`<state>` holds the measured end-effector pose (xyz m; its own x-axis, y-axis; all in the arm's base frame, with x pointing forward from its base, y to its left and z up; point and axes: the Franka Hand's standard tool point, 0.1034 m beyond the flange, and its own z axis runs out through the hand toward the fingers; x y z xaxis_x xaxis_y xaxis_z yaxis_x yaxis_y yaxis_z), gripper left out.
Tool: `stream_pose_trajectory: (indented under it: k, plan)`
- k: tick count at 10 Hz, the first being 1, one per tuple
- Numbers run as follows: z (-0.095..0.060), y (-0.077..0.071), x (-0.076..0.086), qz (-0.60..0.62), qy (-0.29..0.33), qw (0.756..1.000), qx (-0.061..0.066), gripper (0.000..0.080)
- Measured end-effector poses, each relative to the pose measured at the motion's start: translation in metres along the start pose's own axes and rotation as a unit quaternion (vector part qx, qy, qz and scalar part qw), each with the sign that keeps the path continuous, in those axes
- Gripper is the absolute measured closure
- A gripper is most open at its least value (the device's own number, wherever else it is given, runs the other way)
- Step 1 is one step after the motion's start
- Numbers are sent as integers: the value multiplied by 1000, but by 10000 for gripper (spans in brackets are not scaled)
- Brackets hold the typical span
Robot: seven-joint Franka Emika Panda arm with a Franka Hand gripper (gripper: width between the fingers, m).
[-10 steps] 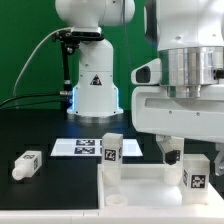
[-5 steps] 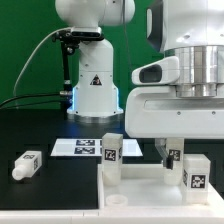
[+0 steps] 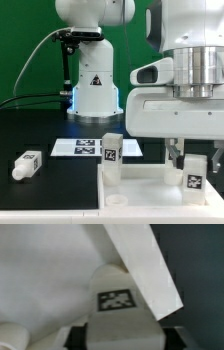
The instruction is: Assemble square table
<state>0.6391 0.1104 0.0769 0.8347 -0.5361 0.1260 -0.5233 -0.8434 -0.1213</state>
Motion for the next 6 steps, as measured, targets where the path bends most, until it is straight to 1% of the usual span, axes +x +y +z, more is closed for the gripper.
stream_pose_trajectory:
  k: [2, 3, 4, 5, 6]
  plan:
    - [0, 1, 0, 107, -2, 994, -3, 515]
    - [0, 2, -1, 204, -6, 979, -9, 515]
    - [-1, 2, -4, 287, -13, 958, -17, 515]
    - [-1, 0, -3, 382, -25, 923, -23, 515]
    - [1, -1, -1, 467, -33, 883, -20, 515]
